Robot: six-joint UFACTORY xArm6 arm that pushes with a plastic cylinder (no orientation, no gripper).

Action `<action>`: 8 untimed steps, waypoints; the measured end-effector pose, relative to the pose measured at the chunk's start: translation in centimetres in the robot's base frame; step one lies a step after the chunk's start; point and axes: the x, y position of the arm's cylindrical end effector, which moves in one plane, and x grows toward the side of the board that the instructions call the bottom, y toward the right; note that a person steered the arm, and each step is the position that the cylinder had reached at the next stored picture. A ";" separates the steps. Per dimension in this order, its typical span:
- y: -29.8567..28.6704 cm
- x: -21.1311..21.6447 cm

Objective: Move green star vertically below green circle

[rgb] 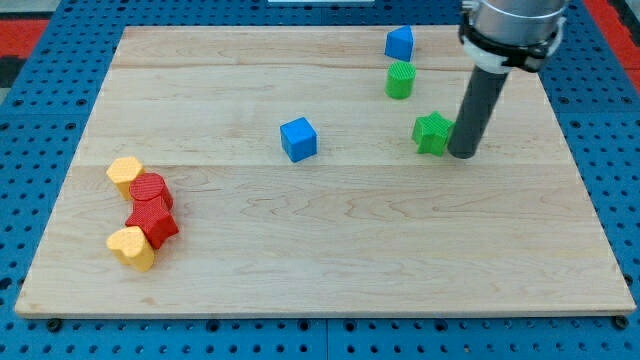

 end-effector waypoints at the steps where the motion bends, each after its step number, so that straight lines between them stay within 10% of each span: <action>1: -2.0 0.0; 8: -1.7 -2.9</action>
